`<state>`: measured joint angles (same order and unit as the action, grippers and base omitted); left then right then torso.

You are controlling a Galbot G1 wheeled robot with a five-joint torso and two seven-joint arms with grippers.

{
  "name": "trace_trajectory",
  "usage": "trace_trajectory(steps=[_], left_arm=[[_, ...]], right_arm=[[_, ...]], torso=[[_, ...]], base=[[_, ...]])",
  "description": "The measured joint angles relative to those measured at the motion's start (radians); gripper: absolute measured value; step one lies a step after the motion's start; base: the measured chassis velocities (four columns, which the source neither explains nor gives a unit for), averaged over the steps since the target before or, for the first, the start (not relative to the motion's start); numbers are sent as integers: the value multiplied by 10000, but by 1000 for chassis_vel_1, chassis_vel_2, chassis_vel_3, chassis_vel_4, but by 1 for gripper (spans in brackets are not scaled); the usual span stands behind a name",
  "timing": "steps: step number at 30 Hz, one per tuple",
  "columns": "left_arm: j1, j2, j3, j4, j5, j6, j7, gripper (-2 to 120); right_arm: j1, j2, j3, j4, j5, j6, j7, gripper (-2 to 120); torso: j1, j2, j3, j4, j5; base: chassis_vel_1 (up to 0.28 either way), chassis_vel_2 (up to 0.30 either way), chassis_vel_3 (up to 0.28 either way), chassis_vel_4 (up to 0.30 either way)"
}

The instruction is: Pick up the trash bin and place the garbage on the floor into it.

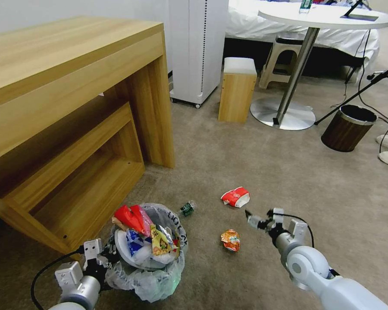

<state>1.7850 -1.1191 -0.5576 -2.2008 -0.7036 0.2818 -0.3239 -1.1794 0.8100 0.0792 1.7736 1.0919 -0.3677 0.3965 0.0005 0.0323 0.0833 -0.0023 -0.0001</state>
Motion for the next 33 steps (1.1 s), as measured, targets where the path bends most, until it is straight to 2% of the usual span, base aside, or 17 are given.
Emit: trace_trajectory(steps=[4, 6, 7, 8, 12, 14, 15, 19, 33], left_arm=[[-40, -91, 23, 71, 63, -34, 13, 0], [-42, -103, 27, 81, 75, -39, 14, 0], [-50, -118, 33, 104, 97, -44, 16, 0], [-59, -143, 36, 136, 102, -49, 19, 0], [-61, -157, 37, 197, 115, -82, 33, 0], [-61, -157, 37, 197, 115, -82, 33, 0], [-64, -156, 37, 238, 110, -87, 35, 0], [-86, -157, 78, 317, 96, -96, 37, 0], [-145, -212, 134, 468, 82, -102, 36, 0]], right_arm=[[102, 36, 52, -84, -54, -1331, 114, 100], [142, 71, 67, -169, -71, -1542, 59, 100], [196, 133, 67, -319, -165, -1778, -58, 100], [281, 249, 86, -668, -341, -1978, -613, 100], [647, 565, -33, -1444, -579, -2021, -944, 100], [647, 565, -33, -1444, -579, -2021, -944, 100], [1110, 956, -155, -2152, -593, -2208, -825, 100], [1499, 1389, -414, -2955, -976, -2080, -1023, 100], [1958, 1849, -1126, -3703, -1951, -1657, -2165, 100]], torso=[[0, 0, 0, -1, 0], [0, 0, 0, 0, 0], [0, -1, 0, 0, 0], [0, -1, 0, 0, 0], [0, 0, 0, -2, 0], [0, 0, 0, -2, 0], [0, 0, 0, 1, 1], [0, -1, 1, 1, 1], [1, 0, 0, 0, 1]], base=[[0, 0, 0, 0], [0, 0, 0, 0], [0, 0, 0, 0], [0, 0, 0, 0], [0, 0, 0, 0], [0, 0, 0, 0], [0, 0, 0, 0], [0, 0, 0, 0], [0, 0, 0, 0]])
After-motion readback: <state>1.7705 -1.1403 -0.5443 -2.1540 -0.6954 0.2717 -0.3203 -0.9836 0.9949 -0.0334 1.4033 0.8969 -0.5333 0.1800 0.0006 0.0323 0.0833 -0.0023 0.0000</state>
